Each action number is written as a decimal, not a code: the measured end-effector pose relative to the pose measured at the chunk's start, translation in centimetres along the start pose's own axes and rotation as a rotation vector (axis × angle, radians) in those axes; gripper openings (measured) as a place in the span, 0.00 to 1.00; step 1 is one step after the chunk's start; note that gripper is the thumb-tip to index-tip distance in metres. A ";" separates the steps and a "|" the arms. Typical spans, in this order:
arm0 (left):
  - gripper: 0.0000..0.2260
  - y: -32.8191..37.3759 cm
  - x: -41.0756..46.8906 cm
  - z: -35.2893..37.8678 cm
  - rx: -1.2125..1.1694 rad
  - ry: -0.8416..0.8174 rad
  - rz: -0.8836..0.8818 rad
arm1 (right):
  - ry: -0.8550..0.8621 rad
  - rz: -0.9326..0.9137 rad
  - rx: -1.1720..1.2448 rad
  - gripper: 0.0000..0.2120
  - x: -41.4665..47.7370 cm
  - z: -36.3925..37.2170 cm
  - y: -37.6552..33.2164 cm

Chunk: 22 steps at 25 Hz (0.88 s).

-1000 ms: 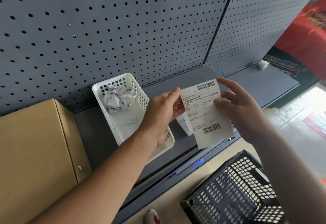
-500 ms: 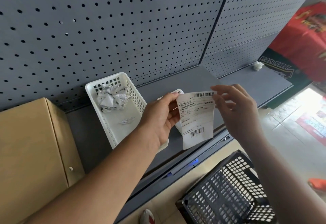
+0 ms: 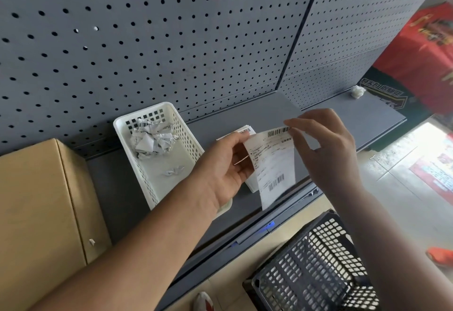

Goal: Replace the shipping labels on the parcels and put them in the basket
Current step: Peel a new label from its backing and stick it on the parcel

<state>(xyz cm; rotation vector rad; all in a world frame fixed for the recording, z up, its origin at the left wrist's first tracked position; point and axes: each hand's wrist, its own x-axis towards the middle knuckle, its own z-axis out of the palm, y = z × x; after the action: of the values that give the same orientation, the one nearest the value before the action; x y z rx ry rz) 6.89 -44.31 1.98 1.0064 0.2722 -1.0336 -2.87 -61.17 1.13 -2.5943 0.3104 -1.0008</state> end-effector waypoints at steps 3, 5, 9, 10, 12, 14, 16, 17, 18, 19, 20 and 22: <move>0.04 -0.1 0.4 0.0 -0.019 0.032 -0.003 | -0.025 -0.085 -0.105 0.09 0.4 0.8 -0.9; 0.03 -0.2 0.7 0.0 -0.020 0.030 0.008 | -0.076 -0.183 -0.074 0.08 0.7 1.5 -1.9; 0.03 0.0 0.6 -0.4 0.025 -0.022 0.036 | -0.200 -0.277 0.049 0.07 1.3 2.2 -3.0; 0.05 0.2 0.6 -0.7 0.027 -0.027 0.040 | -0.221 -0.268 0.071 0.07 1.4 2.2 -2.9; 0.07 0.4 0.5 -1.2 0.020 -0.025 0.047 | -0.263 -0.232 0.111 0.06 1.6 2.2 -2.7; 0.08 0.5 0.5 -1.5 0.014 -0.019 0.051 | -0.303 -0.211 0.136 0.06 1.8 2.0 -2.7; 0.07 0.6 0.4 -1.6 0.004 -0.016 0.049 | -0.346 -0.202 0.144 0.08 2.0 1.8 -2.8; 0.07 0.7 0.3 -1.6 -0.004 -0.018 0.042 | -0.363 -0.195 0.140 0.08 2.2 1.7 -2.8; 0.07 0.8 0.3 -1.6 -0.012 -0.022 0.033 | -0.373 -0.189 0.132 0.09 2.3 1.6 -2.7; 0.07 0.9 0.2 -1.5 -0.018 -0.024 0.023 | -0.374 -0.185 0.121 0.09 2.3 1.6 -2.7; 0.07 0.9 0.2 -1.5 -0.021 -0.024 0.014 | -0.368 -0.186 0.110 0.10 2.4 1.6 -2.8; 0.07 1.0 0.2 -1.3 -0.024 -0.019 0.006 | -0.350 -0.192 0.101 0.09 2.4 1.6 -2.9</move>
<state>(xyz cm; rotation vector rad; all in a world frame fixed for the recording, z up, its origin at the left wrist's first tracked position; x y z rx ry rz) 8.17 -43.21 1.72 0.9747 0.2650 -1.0317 0.20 -58.89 2.55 -2.6785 -0.0768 -0.5824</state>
